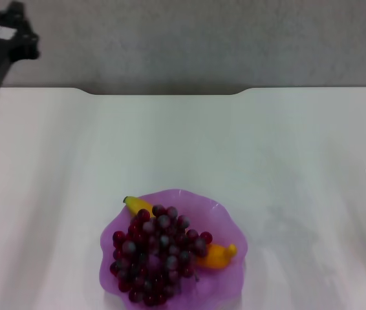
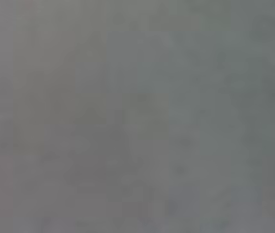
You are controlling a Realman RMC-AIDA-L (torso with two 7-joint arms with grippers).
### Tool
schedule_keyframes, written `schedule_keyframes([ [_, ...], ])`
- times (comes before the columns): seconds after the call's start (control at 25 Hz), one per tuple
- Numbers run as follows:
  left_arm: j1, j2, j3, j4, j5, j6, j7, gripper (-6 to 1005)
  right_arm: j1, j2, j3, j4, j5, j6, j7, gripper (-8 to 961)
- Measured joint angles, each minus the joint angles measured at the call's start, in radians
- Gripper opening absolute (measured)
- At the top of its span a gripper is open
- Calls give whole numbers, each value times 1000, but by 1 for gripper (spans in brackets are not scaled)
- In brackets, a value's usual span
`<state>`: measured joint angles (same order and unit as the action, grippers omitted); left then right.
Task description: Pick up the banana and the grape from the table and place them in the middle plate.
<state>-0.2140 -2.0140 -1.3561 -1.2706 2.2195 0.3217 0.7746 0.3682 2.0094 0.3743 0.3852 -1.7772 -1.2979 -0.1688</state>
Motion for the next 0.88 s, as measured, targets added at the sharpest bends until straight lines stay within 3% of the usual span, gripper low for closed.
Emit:
schedule_keyframes([
  [0.12, -52, 14, -20, 129, 1, 91, -80, 31, 3, 0, 0, 0, -1, 0, 0, 0],
  [0.28, -89, 57, -11, 282, 91, 217, -341, 31, 5, 0, 0, 0, -2, 0, 0, 0],
  [0.4, -102, 76, -13, 420, 307, 373, -651, 31, 6, 0, 0, 0, 0, 0, 0, 0],
  [0.56, -127, 85, -33, 621, 559, 610, -909, 31, 6, 1, 0, 0, 1, 0, 0, 0],
  [0.68, -147, 96, -22, 747, 639, 737, -996, 31, 8, 2, 0, -2, 1, 1, -1, 0],
  [0.88, -151, 119, 66, 850, 646, 796, -1049, 31, 9, 2, 7, -20, 1, 2, -2, 0],
])
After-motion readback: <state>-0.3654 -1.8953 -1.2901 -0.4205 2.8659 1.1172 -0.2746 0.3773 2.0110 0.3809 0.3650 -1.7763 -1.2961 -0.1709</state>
